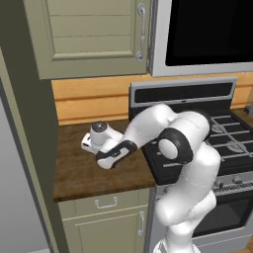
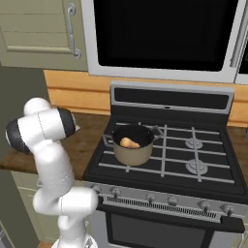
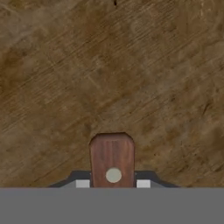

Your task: Put the squash and bell pepper in the pot. Retrieve the spatula and lightly stir the vegetables in the pot.

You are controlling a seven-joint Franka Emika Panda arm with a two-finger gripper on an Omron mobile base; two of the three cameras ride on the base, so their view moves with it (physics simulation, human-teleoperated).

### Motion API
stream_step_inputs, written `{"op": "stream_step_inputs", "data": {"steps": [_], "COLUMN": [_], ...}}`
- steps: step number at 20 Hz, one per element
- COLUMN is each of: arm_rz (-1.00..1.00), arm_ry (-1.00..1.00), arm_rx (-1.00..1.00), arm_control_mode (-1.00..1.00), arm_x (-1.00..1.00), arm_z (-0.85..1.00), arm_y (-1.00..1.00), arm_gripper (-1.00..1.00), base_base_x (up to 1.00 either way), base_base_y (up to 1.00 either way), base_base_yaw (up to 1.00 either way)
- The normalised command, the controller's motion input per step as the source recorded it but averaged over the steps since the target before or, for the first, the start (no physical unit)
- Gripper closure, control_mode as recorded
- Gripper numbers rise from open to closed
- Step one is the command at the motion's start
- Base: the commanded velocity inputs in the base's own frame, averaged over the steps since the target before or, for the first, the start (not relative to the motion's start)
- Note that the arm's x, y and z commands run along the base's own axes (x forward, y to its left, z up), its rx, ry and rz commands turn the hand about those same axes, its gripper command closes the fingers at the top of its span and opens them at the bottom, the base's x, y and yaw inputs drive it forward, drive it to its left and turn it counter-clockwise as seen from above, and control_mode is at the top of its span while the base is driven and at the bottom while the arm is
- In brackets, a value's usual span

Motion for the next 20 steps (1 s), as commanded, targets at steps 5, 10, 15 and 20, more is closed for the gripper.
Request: {"op": "stream_step_inputs", "data": {"steps": [5,10,15,20], "arm_rz": [-0.02,-0.1,-0.21,-0.32], "arm_ry": [-0.12,-0.01,0.0,0.1], "arm_rx": [0.21,0.29,0.39,0.49], "arm_control_mode": [-1.0,-1.0,-1.0,-1.0], "arm_x": [-0.86,-0.74,-0.67,-0.67], "arm_z": [1.0,1.0,1.0,1.0], "arm_y": [-0.02,-0.02,-0.1,-0.34], "arm_gripper": [1.0,1.0,1.0,1.0], "base_base_x": [0.0,0.0,0.0,0.0], "base_base_y": [0.0,0.0,0.0,0.0], "base_base_yaw": [0.0,0.0,0.0,0.0]}}
